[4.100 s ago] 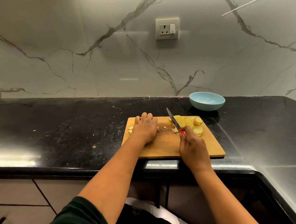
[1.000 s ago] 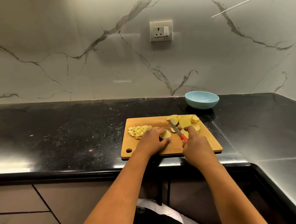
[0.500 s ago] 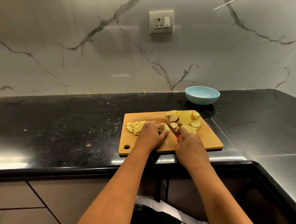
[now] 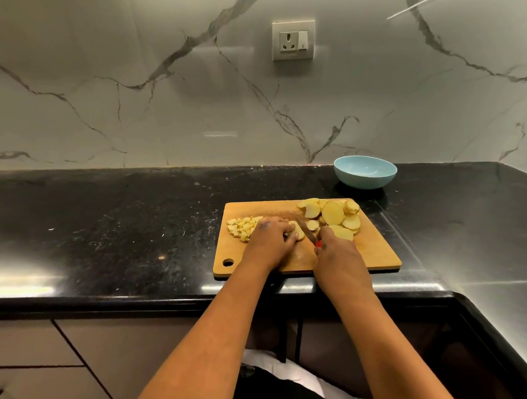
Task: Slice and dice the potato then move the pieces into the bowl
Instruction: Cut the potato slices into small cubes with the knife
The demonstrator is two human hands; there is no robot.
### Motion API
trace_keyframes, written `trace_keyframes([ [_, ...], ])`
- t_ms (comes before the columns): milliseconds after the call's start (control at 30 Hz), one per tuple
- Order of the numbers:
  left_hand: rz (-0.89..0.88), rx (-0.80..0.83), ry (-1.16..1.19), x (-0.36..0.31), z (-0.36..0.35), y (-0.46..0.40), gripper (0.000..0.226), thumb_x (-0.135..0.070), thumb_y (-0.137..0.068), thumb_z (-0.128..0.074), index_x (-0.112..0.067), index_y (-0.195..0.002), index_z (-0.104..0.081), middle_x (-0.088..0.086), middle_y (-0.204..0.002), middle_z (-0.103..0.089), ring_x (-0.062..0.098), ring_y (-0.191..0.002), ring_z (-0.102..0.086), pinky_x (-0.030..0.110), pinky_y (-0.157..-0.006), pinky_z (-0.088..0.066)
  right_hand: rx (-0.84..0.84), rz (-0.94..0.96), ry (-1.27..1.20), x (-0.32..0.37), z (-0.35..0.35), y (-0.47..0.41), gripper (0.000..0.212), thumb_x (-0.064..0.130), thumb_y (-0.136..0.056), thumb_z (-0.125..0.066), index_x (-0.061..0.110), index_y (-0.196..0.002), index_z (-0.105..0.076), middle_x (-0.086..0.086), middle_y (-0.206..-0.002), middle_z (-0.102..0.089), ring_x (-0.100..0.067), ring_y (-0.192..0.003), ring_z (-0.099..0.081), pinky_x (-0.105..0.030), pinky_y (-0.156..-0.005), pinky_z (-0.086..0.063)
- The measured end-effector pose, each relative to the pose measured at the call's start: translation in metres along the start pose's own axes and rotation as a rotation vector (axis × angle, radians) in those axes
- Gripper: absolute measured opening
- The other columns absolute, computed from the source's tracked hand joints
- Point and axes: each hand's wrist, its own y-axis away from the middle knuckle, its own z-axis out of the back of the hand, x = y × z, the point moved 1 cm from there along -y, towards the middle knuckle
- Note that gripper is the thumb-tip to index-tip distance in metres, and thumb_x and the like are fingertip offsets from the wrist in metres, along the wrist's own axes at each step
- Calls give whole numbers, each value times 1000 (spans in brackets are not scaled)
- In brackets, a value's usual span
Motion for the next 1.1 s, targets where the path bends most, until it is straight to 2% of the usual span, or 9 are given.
trace_keyframes([
  [100, 5, 7, -25, 0, -1, -1, 37, -34, -96, -59, -16, -127, -66, 1, -137, -58, 19, -128, -48, 33, -111, -36, -20, 14, 38, 4, 1, 1, 37, 15, -100, -44, 17, -136, -38, -6, -96, -59, -15, -77, -48, -26, -65, -41],
  [233, 8, 14, -35, 0, -2, -2, 36, -34, -97, -58, -17, -127, -65, 2, -138, -57, 19, -128, -46, 33, -111, -36, -48, 36, 87, 13, 2, -1, 18, 12, -100, -40, 16, -115, -51, -7, -97, -63, -16, -72, -49, -26, -61, -39],
  [433, -5, 2, -39, 2, -3, -2, 34, -33, -96, -58, -17, -125, -67, 2, -135, -58, 19, -126, -47, 32, -109, -36, -54, 55, 154, 24, -1, -4, 24, 10, -100, -37, 15, -117, -54, -8, -104, -65, -20, -86, -63, -24, -63, -40],
  [633, 9, 36, -65, 1, -2, -6, 35, -36, -97, -58, -16, -123, -67, 3, -134, -57, 21, -125, -46, 33, -107, -37, 106, 20, 78, 24, 12, -18, 31, 7, -98, -42, 19, -121, -58, -7, -107, -60, -20, -90, -58, -27, -70, -45],
  [733, 11, 51, -53, 0, -2, -6, 36, -37, -96, -58, -15, -124, -67, 4, -133, -57, 22, -124, -47, 35, -107, -38, 209, 10, 187, 28, 29, -13, 31, 2, -93, -49, 18, -118, -58, -6, -102, -54, -18, -82, -50, -30, -70, -46],
  [900, 28, 20, -9, 0, 0, -2, 38, -38, -95, -60, -14, -124, -66, 3, -131, -60, 20, -123, -49, 33, -105, -38, 219, -28, 329, 21, 54, 5, 31, -1, -89, -54, 16, -115, -57, -2, -80, -39, -18, -71, -44, -32, -67, -44],
  [967, 41, 0, 16, -1, 2, 1, 39, -38, -94, -62, -14, -124, -66, 4, -130, -62, 20, -123, -50, 31, -103, -39, 254, -52, 333, 18, 63, 10, 31, 2, -89, -57, 16, -117, -56, -4, -88, -45, -21, -78, -49, -33, -71, -47],
  [1033, 46, -15, 32, -1, 4, 4, 40, -38, -94, -63, -13, -125, -65, 5, -129, -64, 20, -122, -52, 30, -101, -40, 190, -49, 247, 16, 65, 13, 29, 5, -92, -57, 17, -118, -55, -6, -98, -53, -23, -87, -55, -34, -74, -50],
  [1100, 35, -10, 27, -2, 6, 6, 41, -38, -94, -63, -13, -127, -64, 5, -129, -64, 20, -122, -53, 29, -101, -39, 28, -15, 126, 14, 56, 15, 22, 8, -95, -52, 19, -114, -57, -4, -93, -55, -20, -80, -55, -31, -67, -50],
])
